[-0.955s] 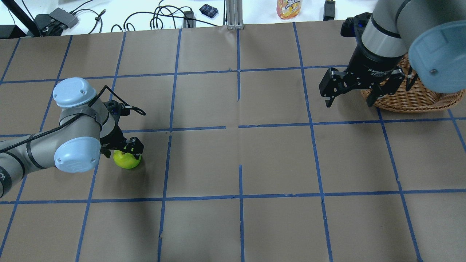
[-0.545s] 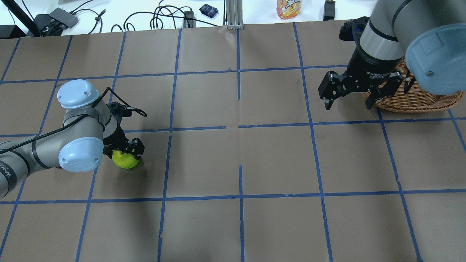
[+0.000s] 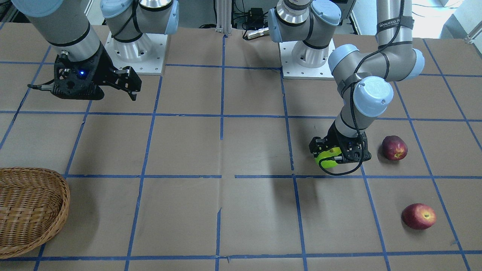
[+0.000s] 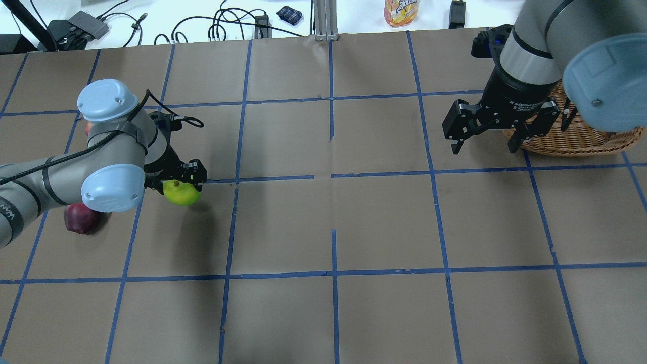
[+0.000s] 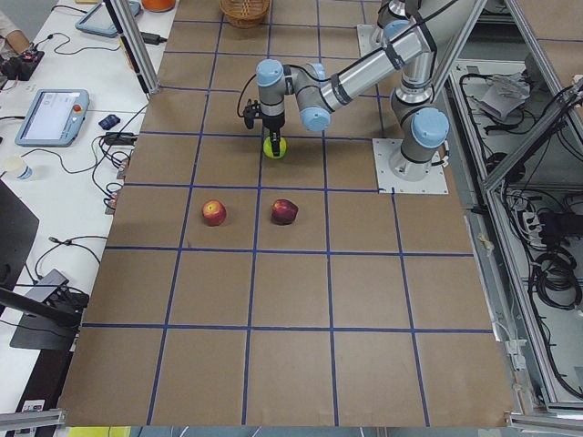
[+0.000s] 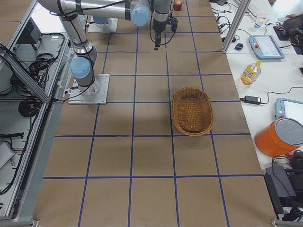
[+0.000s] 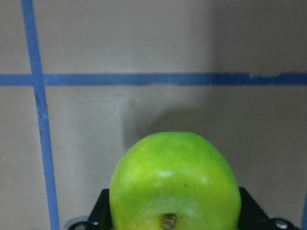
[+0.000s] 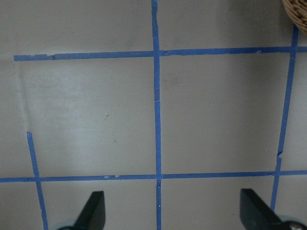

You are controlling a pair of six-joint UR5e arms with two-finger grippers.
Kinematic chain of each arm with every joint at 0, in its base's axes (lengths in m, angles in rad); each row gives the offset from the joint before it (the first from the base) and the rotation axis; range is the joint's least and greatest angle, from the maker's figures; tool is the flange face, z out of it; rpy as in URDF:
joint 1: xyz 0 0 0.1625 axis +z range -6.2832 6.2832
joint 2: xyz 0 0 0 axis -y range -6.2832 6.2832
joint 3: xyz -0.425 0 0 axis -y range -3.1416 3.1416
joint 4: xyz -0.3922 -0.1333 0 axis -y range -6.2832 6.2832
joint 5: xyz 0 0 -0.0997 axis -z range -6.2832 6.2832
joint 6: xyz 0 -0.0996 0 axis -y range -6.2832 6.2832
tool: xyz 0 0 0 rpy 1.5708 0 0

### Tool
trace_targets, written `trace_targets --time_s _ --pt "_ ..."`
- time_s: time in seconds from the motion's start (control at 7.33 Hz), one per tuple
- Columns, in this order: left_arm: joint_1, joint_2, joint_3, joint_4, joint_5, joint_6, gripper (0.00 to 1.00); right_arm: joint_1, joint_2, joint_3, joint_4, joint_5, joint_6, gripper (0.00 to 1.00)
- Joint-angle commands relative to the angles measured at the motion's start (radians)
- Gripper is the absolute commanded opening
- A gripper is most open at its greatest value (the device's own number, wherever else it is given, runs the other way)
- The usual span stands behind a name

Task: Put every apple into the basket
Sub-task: 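Carry the green apple to the table center and release it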

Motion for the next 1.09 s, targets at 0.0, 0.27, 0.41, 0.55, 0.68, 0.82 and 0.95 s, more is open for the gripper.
trace_targets --time_s 0.0,0.27,0.41,0.55,0.68,0.82,0.95 --pt "-0.170 -0.053 0.082 -0.011 -0.044 -0.322 0.40 0.000 0.003 0.000 -0.014 -0.004 -0.001 1.00" --pt "-0.376 -0.154 0.201 -0.011 -0.042 -0.568 0.41 0.000 0.003 0.002 -0.009 -0.010 0.001 1.00" --pt "-0.419 -0.204 0.252 -0.009 -0.056 -0.628 0.41 0.000 0.002 0.002 -0.008 0.001 0.001 1.00" --pt "-0.459 -0.250 0.295 0.009 -0.079 -0.640 0.41 0.000 0.003 0.002 -0.009 0.005 -0.001 1.00" --pt "-0.478 -0.284 0.327 0.011 -0.082 -0.662 0.42 0.000 0.003 0.002 -0.005 0.004 0.001 1.00" --pt "-0.493 -0.301 0.352 0.011 -0.090 -0.670 0.59 0.000 0.002 0.005 0.000 0.005 -0.001 1.00" --pt "-0.498 -0.307 0.355 0.011 -0.093 -0.685 1.00 0.000 0.002 0.005 0.000 0.005 0.001 1.00"
